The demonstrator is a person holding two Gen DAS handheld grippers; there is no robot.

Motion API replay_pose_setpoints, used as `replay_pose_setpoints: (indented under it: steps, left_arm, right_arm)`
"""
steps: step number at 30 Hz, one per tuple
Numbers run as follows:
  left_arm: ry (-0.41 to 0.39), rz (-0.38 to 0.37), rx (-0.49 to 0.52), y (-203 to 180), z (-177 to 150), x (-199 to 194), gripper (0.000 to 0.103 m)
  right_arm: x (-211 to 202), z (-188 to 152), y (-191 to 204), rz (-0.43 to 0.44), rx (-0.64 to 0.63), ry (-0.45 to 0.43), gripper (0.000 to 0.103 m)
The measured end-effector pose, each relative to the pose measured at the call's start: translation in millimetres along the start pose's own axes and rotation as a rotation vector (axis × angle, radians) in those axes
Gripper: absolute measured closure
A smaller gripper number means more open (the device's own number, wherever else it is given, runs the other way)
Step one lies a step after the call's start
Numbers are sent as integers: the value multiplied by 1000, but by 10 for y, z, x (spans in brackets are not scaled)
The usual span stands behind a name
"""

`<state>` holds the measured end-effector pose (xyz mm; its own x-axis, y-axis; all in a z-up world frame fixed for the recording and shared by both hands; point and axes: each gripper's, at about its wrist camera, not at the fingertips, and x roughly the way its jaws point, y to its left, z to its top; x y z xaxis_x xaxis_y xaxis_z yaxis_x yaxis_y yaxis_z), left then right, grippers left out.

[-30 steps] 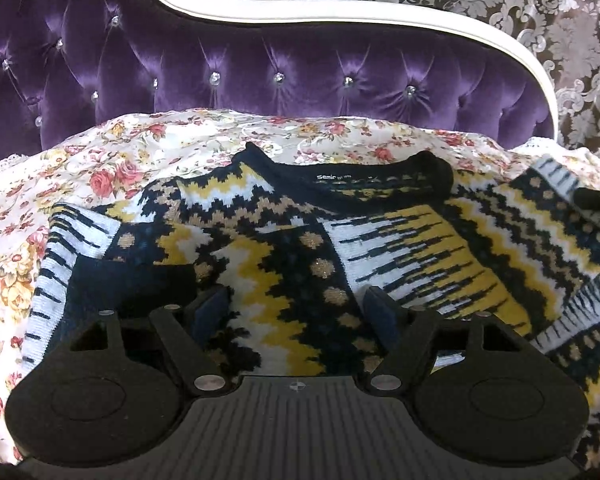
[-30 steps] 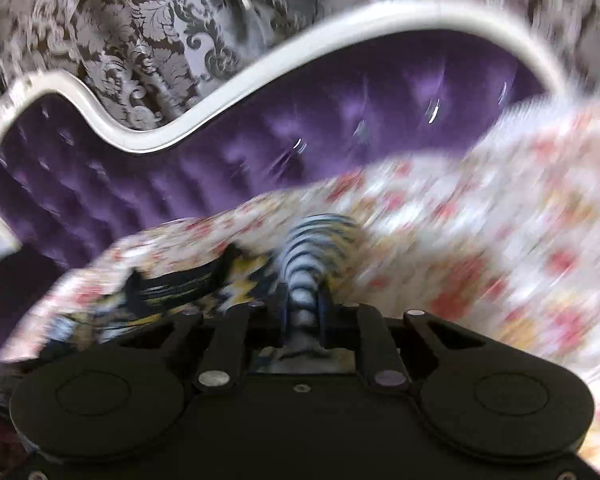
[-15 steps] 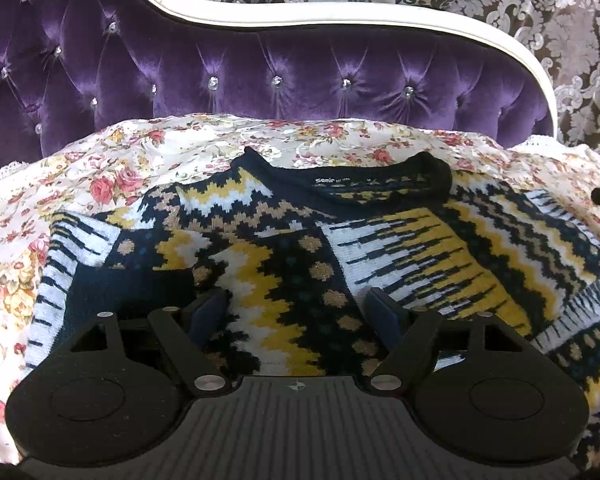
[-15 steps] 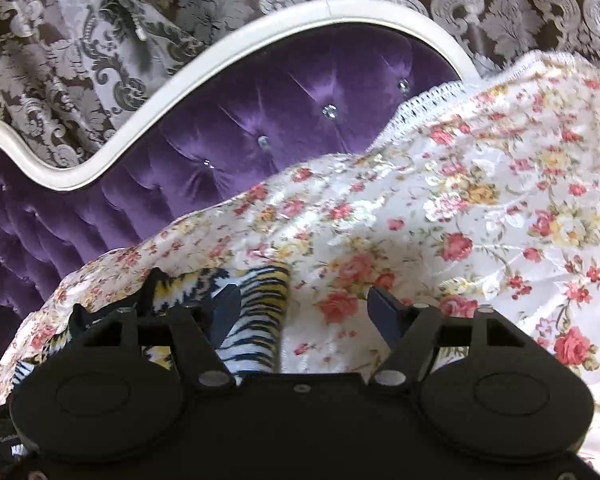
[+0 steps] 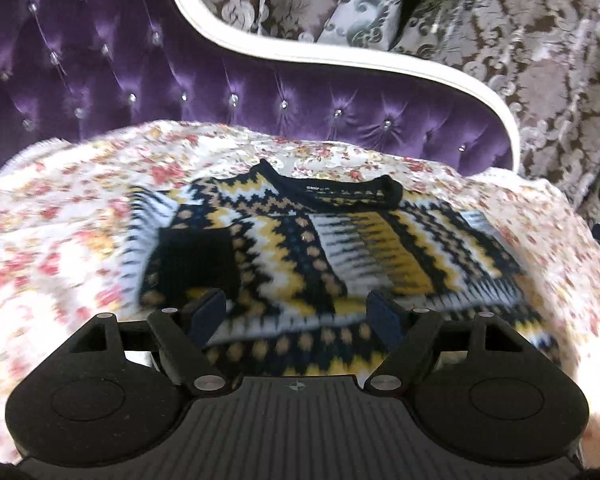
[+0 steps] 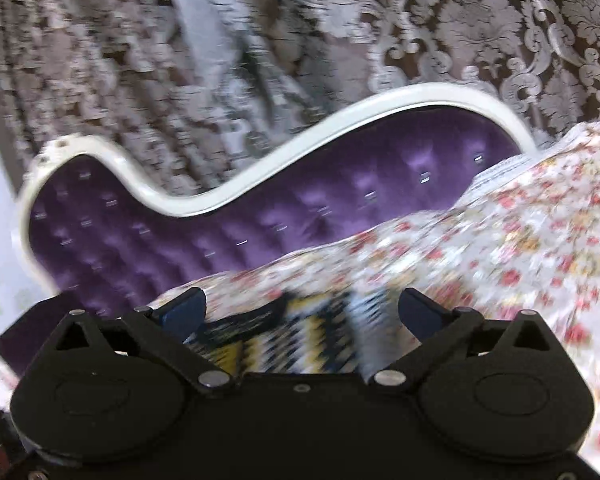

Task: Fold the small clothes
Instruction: 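Grasp the navy ribbed hem with both grippers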

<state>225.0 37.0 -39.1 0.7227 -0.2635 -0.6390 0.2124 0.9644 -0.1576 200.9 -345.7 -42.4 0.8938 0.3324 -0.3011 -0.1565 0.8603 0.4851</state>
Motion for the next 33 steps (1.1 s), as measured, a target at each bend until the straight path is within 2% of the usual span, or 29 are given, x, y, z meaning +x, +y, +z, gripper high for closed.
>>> replay_pose_setpoints:
  steps: [4,8,12,18,22,28,33]
  left_arm:
    - [-35,4,30,-52,-224,-479,26]
    - [-53,-24,-24,-57,-483,-856,25]
    - [-50,-15,-63,-98,-782,-1094,25]
    - [-2,41,-46,-213,-1172,-1220,25]
    - [19,37,-58,-239,-1405,-1258,25]
    - [114,103,-65,-292,-1655,-1167,24]
    - [114,110,-20,-339,-1753,-1156,19]
  right_arm:
    - [-418,-305,147,43,10,39,0]
    - [-779,-555,241,67,26,91,0]
    - [-1035,-792,295,60,58,150,0]
    - [-1279,-1173,363,25,106,233,0]
    - [-1325,-1401,417,-12,68,314,0]
    - [-1337,-1659,473,-57,23,372,0]
    - [-1314,-1798,452,-73,35,418,0]
